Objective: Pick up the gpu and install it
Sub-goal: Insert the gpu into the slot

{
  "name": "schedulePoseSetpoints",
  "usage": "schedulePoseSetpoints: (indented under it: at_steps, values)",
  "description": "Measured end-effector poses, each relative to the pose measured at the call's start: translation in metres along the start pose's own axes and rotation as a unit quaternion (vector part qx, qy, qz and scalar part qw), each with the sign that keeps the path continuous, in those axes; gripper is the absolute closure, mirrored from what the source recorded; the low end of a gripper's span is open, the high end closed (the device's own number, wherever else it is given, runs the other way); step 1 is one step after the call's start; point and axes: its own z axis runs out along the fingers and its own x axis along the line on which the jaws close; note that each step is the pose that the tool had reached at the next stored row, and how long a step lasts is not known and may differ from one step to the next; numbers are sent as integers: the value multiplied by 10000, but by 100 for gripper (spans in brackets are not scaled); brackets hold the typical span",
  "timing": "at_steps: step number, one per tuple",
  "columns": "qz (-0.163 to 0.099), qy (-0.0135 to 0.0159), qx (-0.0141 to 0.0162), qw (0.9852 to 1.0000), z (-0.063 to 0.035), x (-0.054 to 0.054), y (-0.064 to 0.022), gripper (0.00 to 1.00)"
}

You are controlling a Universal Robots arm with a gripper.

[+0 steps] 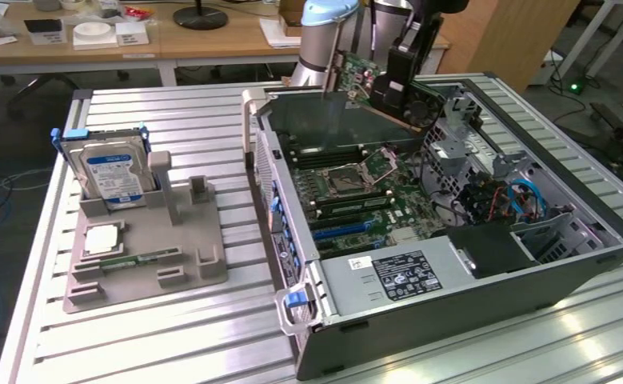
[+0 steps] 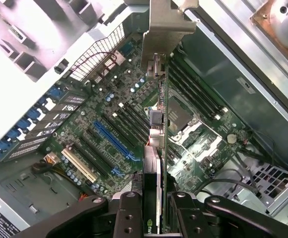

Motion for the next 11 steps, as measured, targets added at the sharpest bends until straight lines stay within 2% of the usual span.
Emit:
schedulePoseSetpoints:
  at_steps: [11]
  values:
    - [-293,9,-1,9996,3,0,0,73]
